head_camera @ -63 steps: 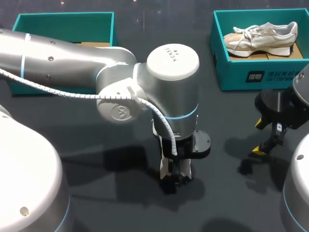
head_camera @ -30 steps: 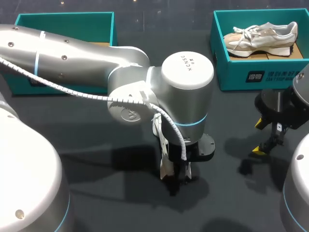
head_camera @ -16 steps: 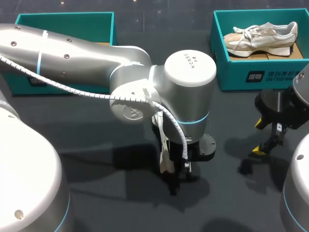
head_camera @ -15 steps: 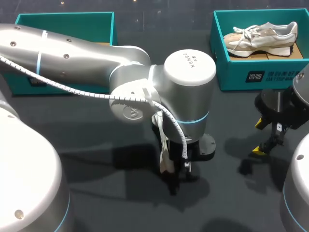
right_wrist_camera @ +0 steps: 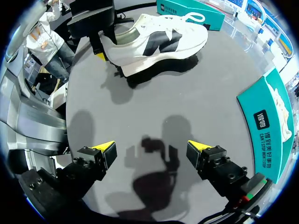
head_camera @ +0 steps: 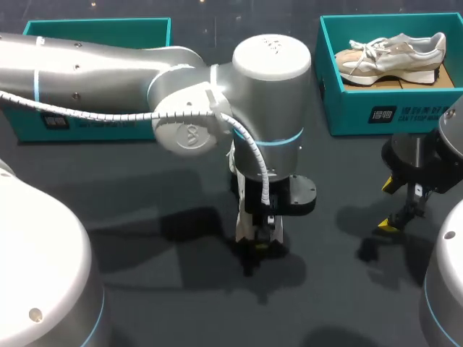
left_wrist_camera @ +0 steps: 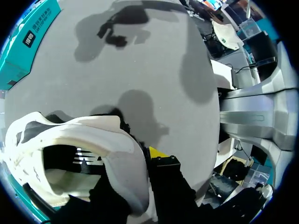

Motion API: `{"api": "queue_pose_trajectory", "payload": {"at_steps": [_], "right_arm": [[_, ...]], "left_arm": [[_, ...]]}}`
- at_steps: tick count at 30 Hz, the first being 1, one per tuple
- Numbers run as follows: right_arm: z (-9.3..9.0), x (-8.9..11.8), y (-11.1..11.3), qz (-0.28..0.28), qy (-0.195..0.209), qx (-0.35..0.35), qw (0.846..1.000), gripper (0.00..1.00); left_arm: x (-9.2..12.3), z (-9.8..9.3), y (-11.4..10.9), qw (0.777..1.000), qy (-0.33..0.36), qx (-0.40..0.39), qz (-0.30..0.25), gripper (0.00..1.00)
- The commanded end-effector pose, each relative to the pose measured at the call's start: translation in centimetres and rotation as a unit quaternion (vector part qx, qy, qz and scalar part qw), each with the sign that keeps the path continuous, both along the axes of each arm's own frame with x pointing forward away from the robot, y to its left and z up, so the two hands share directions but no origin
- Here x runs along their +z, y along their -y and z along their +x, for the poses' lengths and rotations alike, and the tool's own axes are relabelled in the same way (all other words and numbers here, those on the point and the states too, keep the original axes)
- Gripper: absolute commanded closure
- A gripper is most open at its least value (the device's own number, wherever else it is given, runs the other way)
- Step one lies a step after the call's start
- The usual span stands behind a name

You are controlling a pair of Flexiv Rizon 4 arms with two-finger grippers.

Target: Take the shoe out of the shoebox, open the shoe tongue, remove and reinsert the insole, then place the shoe into the shoebox

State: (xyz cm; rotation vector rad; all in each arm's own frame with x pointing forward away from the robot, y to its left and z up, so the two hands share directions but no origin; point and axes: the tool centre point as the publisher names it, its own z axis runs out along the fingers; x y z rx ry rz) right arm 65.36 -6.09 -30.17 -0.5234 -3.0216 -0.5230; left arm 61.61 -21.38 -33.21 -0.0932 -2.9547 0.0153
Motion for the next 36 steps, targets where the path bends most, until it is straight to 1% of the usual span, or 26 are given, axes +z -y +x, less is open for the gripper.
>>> {"api": "queue_pose_trajectory", "payload": {"at_steps": [1, 7, 11, 16, 20, 21, 25, 36], "right_arm": [[-0.2, 0.0, 0.0, 0.000, 0.002, 0.000, 1.000, 0.00], [-0.2, 0.0, 0.0, 0.000, 0.002, 0.000, 1.000, 0.00], [-0.2, 0.0, 0.0, 0.000, 0.002, 0.000, 1.000, 0.00], [-0.2, 0.0, 0.0, 0.000, 0.002, 0.000, 1.000, 0.00], [-0.2, 0.0, 0.0, 0.000, 0.002, 0.000, 1.000, 0.00], [-0.2, 0.0, 0.0, 0.000, 0.002, 0.000, 1.000, 0.00], [-0.2, 0.0, 0.0, 0.000, 0.002, 0.000, 1.000, 0.00], [-0.2, 0.0, 0.0, 0.000, 0.002, 0.000, 1.000, 0.00]], "left_arm": [[5.5, 1.7, -2.3, 1.000, -0.005, -0.001, -0.001, 1.00], [9.9, 3.3, -4.3, 1.000, -0.015, 0.005, 0.003, 1.00], [12.1, 4.2, -5.4, 1.000, -0.028, 0.004, 0.006, 1.00], [14.1, 6.2, -6.7, 0.999, -0.039, 0.019, 0.011, 1.00], [15.3, 8.1, -7.6, 0.998, -0.060, 0.011, 0.022, 1.00], [15.6, 8.5, -7.9, 0.998, -0.065, 0.009, 0.015, 1.00], [18.0, 10.2, -9.0, 0.998, -0.060, 0.001, 0.030, 1.00], [18.0, 10.2, -9.0, 0.998, -0.060, 0.001, 0.030, 1.00]]}}
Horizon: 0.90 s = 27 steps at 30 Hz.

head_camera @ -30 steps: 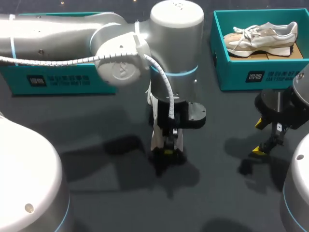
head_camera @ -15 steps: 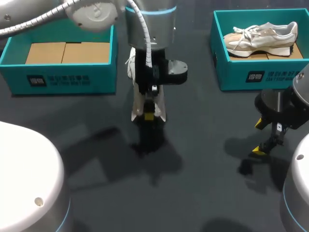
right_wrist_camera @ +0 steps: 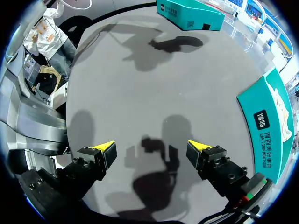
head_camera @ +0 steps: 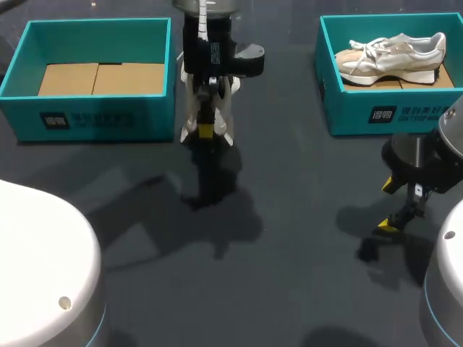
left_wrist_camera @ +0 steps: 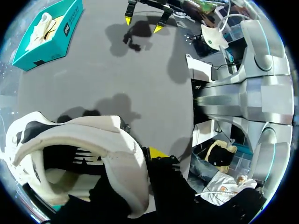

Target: Take the shoe out of the shoebox, open the shoe tongue, remove and reinsert the insole, then place the shoe into the shoebox

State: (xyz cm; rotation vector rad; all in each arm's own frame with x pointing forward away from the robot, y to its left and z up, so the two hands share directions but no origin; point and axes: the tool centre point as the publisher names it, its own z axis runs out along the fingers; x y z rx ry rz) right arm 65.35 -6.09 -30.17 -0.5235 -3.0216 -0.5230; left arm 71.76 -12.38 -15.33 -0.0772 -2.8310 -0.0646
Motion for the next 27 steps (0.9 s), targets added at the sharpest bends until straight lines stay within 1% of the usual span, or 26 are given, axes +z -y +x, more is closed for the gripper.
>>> {"api": "queue_pose_trajectory", "payload": {"at_steps": [1, 8, 11, 16, 18, 27], "right_arm": [[-0.2, 0.0, 0.0, 0.000, 0.002, 0.000, 1.000, 0.00], [-0.2, 0.0, 0.0, 0.000, 0.002, 0.000, 1.000, 0.00], [-0.2, 0.0, 0.0, 0.000, 0.002, 0.000, 1.000, 0.00], [-0.2, 0.0, 0.0, 0.000, 0.002, 0.000, 1.000, 0.00], [-0.2, 0.0, 0.0, 0.000, 0.002, 0.000, 1.000, 0.00], [-0.2, 0.0, 0.0, 0.000, 0.002, 0.000, 1.000, 0.00]], "left_arm": [[0.1, 0.0, 0.0, 1.000, 0.001, 0.000, 0.000, 1.00], [0.1, 0.0, 0.0, 1.000, 0.001, 0.000, 0.000, 1.00], [0.6, 1.9, -1.0, 1.000, 0.012, 0.009, 0.012, 1.00], [1.6, 4.6, -3.6, 0.999, 0.017, 0.028, 0.019, 1.00], [2.0, 5.8, -5.1, 0.999, 0.026, 0.033, 0.023, 1.00], [2.7, 11.4, -11.7, 0.998, 0.025, 0.051, 0.030, 1.00]]}}
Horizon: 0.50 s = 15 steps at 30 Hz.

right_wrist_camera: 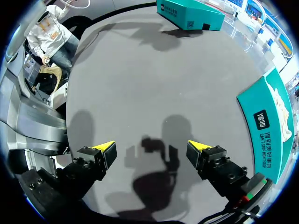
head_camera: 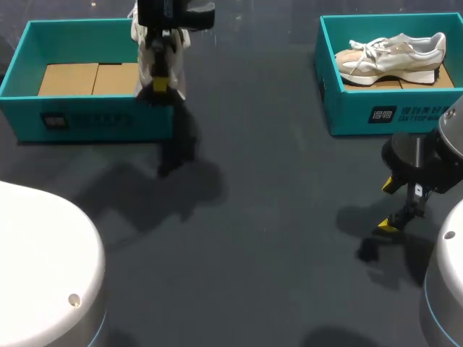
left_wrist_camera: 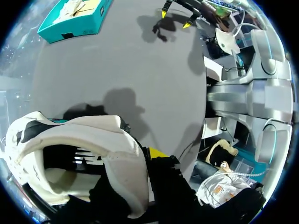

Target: Take the shoe out of the shoebox, open the shoe tongue, remove and reinsert the insole, then place the shoe into the shoebox

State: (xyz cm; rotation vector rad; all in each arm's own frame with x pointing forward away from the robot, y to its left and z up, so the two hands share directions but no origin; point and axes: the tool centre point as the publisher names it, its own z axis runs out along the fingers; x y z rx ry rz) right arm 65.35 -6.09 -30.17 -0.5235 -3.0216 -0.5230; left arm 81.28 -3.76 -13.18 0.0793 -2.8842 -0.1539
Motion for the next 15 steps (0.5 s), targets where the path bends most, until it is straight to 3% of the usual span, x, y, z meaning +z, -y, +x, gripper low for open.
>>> {"api": "queue_pose_trajectory", "payload": {"at_steps": [1, 15], "right_arm": [[-0.2, 0.0, 0.0, 0.000, 0.002, 0.000, 1.000, 0.00], [-0.2, 0.0, 0.0, 0.000, 0.002, 0.000, 1.000, 0.00]], "left_arm": [[0.6, 2.5, -3.8, 1.000, -0.005, 0.003, -0.008, 1.00], [0.9, 9.0, -13.3, 1.000, -0.006, 0.010, -0.016, 1.00]]}}
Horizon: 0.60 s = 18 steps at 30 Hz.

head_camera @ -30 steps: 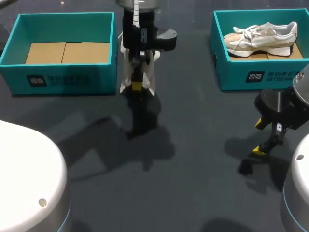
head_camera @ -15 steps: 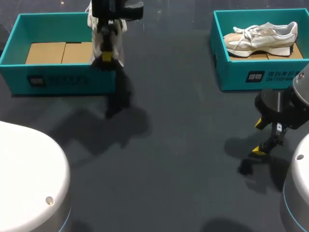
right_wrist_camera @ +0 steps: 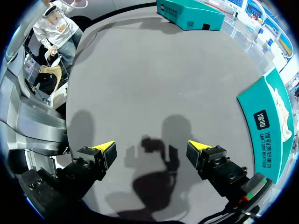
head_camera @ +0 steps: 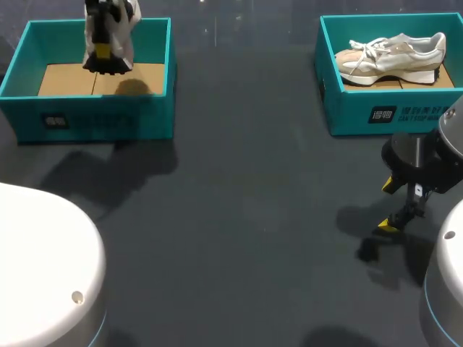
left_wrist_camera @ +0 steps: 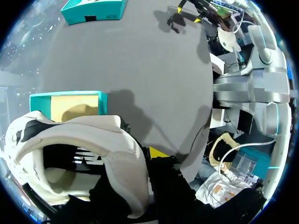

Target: Take the shoe out of the shoebox, open the shoe tongue, remove and reinsert the insole, then place the shoe into the shoebox

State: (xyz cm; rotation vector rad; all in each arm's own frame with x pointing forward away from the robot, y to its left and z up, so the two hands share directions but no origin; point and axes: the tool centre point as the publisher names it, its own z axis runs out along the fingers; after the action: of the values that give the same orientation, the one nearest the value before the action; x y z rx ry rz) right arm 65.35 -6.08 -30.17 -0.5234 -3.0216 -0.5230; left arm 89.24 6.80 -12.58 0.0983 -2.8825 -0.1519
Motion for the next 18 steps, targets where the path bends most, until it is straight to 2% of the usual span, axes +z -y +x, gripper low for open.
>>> {"api": "queue_pose_trajectory", "payload": {"at_steps": [1, 4, 10, 18], "right_arm": [[-0.2, 0.0, 0.0, 0.000, 0.002, 0.000, 1.000, 0.00], [-0.2, 0.0, 0.0, 0.000, 0.002, 0.000, 1.000, 0.00], [-0.2, 0.0, 0.0, 0.000, 0.002, 0.000, 1.000, 0.00], [-0.2, 0.0, 0.0, 0.000, 0.002, 0.000, 1.000, 0.00]], "left_arm": [[0.3, 1.3, -3.4, 1.000, -0.006, 0.003, -0.018, 1.00], [0.3, 2.7, -5.3, 1.000, -0.015, 0.001, -0.027, 1.00], [0.8, 6.5, -9.2, 0.999, -0.019, 0.003, -0.031, 1.00], [0.5, 9.5, -12.3, 0.999, -0.011, -0.041, -0.012, 1.00]]}}
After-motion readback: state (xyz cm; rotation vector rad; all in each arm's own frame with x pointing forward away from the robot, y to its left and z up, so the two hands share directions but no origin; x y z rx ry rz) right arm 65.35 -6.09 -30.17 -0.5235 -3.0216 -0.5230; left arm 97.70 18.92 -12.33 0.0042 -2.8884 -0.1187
